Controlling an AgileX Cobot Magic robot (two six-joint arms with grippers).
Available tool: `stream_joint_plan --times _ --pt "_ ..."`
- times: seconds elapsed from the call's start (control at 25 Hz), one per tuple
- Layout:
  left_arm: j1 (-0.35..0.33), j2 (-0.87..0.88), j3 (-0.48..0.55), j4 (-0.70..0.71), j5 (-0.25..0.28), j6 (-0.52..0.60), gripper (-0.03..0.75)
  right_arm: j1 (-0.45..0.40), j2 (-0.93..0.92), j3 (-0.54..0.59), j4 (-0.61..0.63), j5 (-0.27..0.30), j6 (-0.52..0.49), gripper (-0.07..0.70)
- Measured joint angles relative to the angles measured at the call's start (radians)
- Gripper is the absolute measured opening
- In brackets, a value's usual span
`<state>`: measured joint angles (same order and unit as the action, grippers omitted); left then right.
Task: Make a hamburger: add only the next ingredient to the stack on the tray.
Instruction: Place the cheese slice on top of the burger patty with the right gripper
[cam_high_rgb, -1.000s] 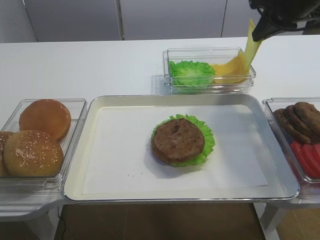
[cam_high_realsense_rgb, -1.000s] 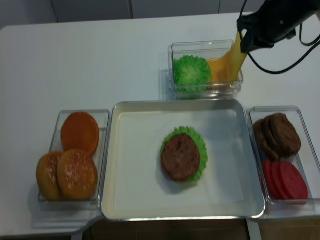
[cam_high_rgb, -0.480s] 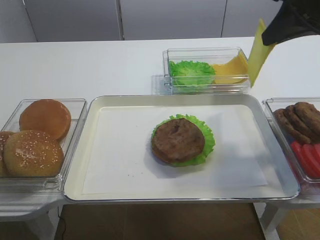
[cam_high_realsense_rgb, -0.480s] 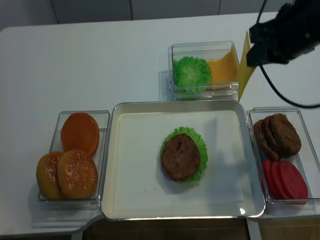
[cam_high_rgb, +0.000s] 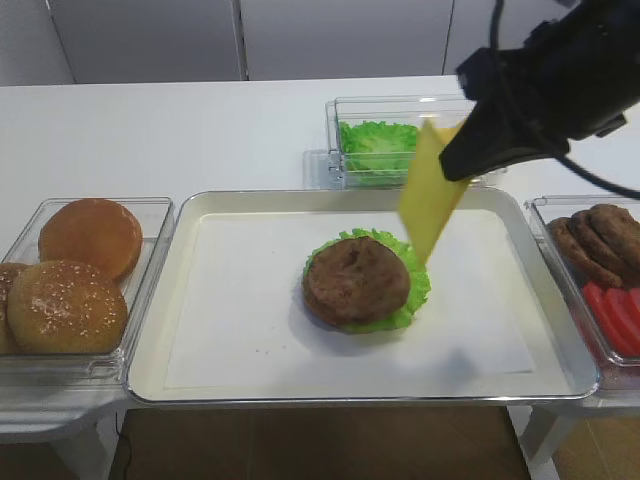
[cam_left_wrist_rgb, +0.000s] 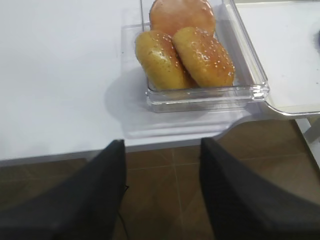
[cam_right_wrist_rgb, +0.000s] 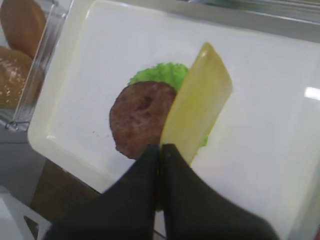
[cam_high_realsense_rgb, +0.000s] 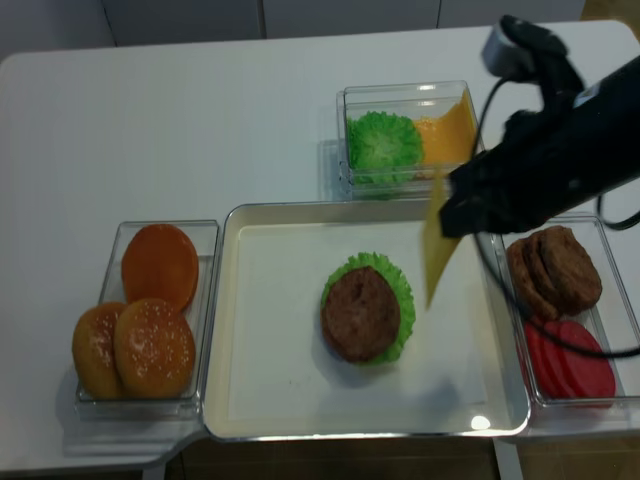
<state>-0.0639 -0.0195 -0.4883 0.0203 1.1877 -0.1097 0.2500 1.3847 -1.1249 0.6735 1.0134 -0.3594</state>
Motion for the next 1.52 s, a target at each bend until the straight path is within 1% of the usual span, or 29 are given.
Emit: stream_joint_plan --times 0.2,0.36,0.44,0.56,0.76,0.88,1.08,1.36,1.52 --pt "0.000 0.000 0.000 0.000 0.000 0.000 0.360 0.149 0.014 0.011 0.037 -0.105 0.013 0.005" --pt "0.000 0.000 0.000 0.000 0.000 0.000 0.360 0.221 0.064 0.011 0.092 -0.151 0.013 0.005" --pt "0.000 0.000 0.000 0.000 0.000 0.000 0.360 0.248 0.092 0.011 0.110 -0.162 0.013 0.005" --pt "0.000 0.000 0.000 0.000 0.000 0.000 0.360 0.277 0.136 0.011 0.121 -0.164 0.004 0.005" --pt "0.000 0.000 0.000 0.000 0.000 0.000 0.360 0.294 0.168 0.011 0.127 -0.170 -0.006 0.005" --pt "0.000 0.000 0.000 0.000 0.000 0.000 0.360 0.294 0.168 0.011 0.084 -0.171 -0.008 0.005" --pt "0.000 0.000 0.000 0.000 0.000 0.000 0.360 0.294 0.168 0.011 -0.055 -0.175 0.020 0.005" --pt "0.000 0.000 0.000 0.000 0.000 0.000 0.360 0.294 0.168 0.011 -0.232 -0.179 0.126 0.005" --pt "0.000 0.000 0.000 0.000 0.000 0.000 0.360 0.294 0.168 0.011 -0.296 -0.179 0.168 0.005"
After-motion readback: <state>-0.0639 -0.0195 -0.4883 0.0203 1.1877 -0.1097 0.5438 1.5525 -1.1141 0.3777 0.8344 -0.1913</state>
